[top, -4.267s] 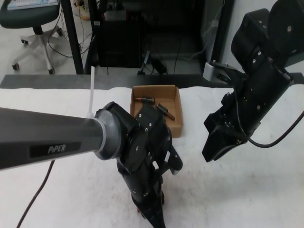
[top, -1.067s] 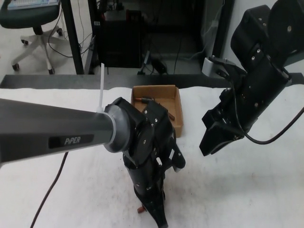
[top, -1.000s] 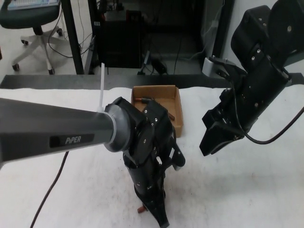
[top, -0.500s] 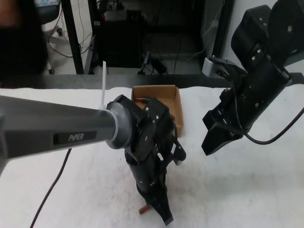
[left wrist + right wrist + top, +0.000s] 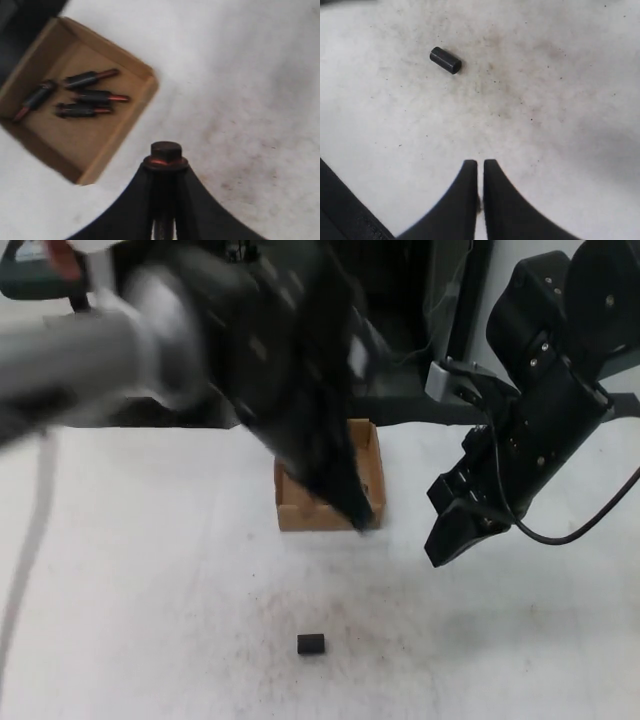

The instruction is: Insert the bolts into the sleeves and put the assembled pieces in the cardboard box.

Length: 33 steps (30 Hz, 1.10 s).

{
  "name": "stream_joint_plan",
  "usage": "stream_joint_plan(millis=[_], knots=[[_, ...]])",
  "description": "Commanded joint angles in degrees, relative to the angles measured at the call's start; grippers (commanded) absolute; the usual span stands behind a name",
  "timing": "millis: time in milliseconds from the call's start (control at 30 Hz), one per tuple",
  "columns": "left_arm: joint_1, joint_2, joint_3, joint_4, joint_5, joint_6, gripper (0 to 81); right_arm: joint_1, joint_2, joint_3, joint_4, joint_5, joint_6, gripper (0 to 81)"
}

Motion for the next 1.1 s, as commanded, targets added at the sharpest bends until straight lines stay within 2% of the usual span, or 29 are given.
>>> stream_joint_plan(millis=[0,100,200,300,467,700,933,1067], knots=[[2.3,-3.4,-0.4,1.3,-1.6,-1.0,0.2,0.1,-0.8,-0.1,-2.3,-4.6,-0.5,4.5],[7.2,-8.9,-0.4,2.3,-1.6,-3.9,0.2,1.9,-0.8,-0.1,-7.5,-10.2,-0.5,4.5],[11.3,-14.6,-0.4,2.3,-1.6,-5.5,0.2,4.4,-0.6,-0.1,-14.2,-10.5,-0.5,8.1],[14.9,-19.4,-0.4,2.3,-1.4,-6.5,0.2,7.0,0.3,-0.1,-20.3,-10.3,0.0,15.5],[19.8,-24.8,-0.4,2.3,4.5,-8.2,0.2,10.6,3.2,-0.1,-24.7,-7.6,-1.8,32.9],[21.1,-25.9,1.1,1.9,10.9,-8.5,0.2,14.7,9.3,-0.1,-22.2,1.1,-18.8,35.1],[21.1,-26.0,6.0,1.9,11.4,-7.9,0.2,18.6,14.3,-0.2,-18.3,18.1,-36.6,35.1],[21.1,-26.0,7.7,1.9,11.4,-7.6,0.2,20.1,14.4,-0.8,-18.3,21.0,-41.9,35.1]])
